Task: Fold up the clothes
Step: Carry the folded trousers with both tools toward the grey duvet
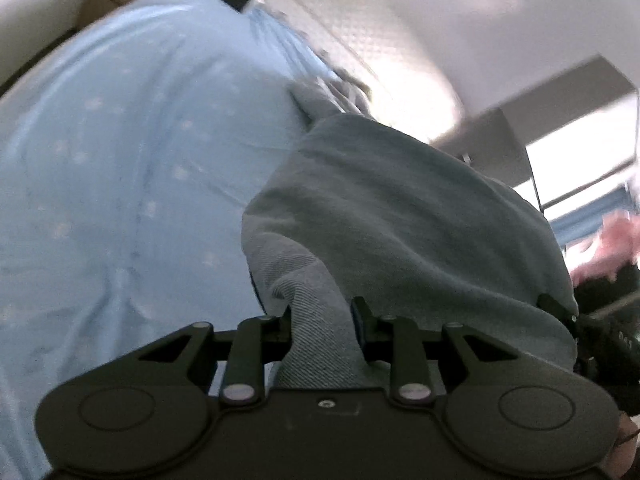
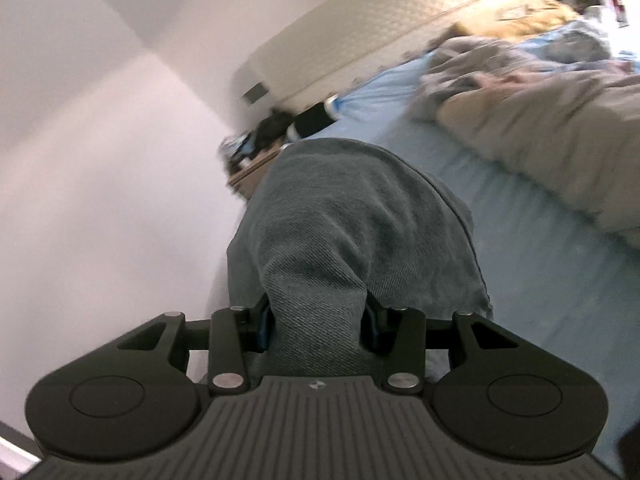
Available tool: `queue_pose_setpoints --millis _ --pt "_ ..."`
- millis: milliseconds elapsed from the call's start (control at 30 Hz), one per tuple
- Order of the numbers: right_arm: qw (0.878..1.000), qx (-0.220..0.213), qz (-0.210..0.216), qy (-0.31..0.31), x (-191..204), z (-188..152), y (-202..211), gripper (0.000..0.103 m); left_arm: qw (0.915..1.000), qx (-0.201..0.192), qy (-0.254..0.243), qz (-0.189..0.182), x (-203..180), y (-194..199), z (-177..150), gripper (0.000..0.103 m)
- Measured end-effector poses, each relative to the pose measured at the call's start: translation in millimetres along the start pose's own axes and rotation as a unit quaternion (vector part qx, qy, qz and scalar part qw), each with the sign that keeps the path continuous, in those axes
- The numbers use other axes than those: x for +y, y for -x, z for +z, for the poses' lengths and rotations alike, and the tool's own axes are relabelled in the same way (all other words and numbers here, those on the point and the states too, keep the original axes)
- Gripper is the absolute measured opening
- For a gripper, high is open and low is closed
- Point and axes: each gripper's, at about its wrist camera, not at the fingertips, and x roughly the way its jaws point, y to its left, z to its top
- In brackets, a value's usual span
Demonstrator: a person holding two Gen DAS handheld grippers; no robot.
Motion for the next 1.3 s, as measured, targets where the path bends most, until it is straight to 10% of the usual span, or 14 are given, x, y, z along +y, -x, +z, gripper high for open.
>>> queue_pose_setpoints --millis 400,733,1300 --pt "0.999 -0.032 -0.024 -0.029 -209.2 69.0 144.3 0.045 0.9954 0.077 -0.034 -0.047 -171.9 -203.8 -117.7 0.024" --pt "0.985 -0.061 -0.153 -0.055 -364.2 90.5 220.9 0.045 0.9773 0.18 -0.104 -0.042 -281.7 -358.8 -209.3 0.024" --pt "0.966 0.001 -0.224 -0.129 -496.2 25.0 178.7 0.053 0.9466 0.235 -0.21 0.068 -298.0 -423.9 -275.2 0.031"
